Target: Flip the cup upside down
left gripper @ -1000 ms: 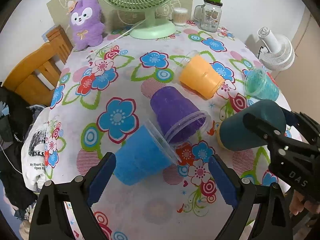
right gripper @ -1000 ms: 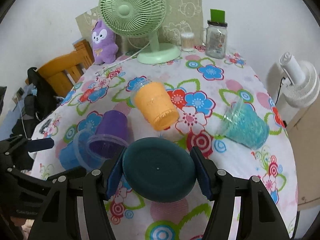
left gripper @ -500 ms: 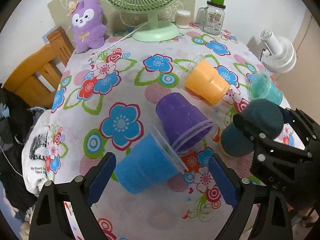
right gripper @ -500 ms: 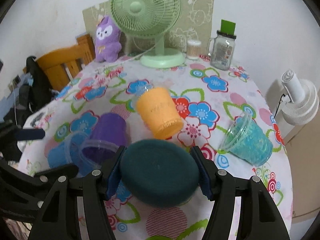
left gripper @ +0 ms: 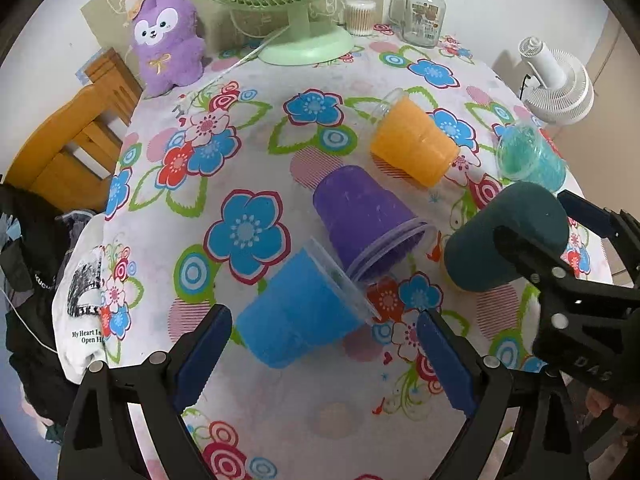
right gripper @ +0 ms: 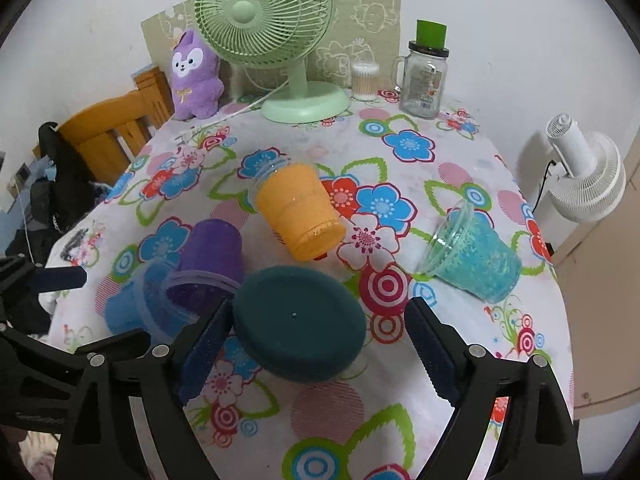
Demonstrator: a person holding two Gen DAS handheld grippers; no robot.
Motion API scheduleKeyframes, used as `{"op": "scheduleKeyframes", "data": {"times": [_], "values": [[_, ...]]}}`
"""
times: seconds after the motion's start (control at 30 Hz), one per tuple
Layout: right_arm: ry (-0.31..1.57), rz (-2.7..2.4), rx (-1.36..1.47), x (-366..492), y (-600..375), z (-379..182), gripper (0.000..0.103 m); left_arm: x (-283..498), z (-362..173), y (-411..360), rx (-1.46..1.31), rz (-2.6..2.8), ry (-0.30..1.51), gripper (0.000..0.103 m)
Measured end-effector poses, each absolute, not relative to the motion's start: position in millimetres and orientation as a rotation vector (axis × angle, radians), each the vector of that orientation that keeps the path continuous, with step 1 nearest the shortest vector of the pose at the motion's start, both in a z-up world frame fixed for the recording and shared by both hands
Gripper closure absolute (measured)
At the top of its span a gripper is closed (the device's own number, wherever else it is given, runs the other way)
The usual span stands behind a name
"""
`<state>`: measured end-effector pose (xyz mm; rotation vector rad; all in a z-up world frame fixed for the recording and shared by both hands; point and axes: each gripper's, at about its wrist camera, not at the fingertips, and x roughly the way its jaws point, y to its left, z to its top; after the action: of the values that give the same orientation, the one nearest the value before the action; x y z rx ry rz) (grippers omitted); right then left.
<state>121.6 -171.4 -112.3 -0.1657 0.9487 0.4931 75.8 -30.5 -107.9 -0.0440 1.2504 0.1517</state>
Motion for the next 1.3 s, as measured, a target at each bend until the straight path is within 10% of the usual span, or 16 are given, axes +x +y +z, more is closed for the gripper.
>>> {"op": "scheduleKeyframes", "data": {"times": [1.3], "values": [[0.801,0.42,-0.087,74.2,-202.0,60.2,0.006,28.7,59.5,-22.1,-0.156,0.197,0.954,0.0]]}}
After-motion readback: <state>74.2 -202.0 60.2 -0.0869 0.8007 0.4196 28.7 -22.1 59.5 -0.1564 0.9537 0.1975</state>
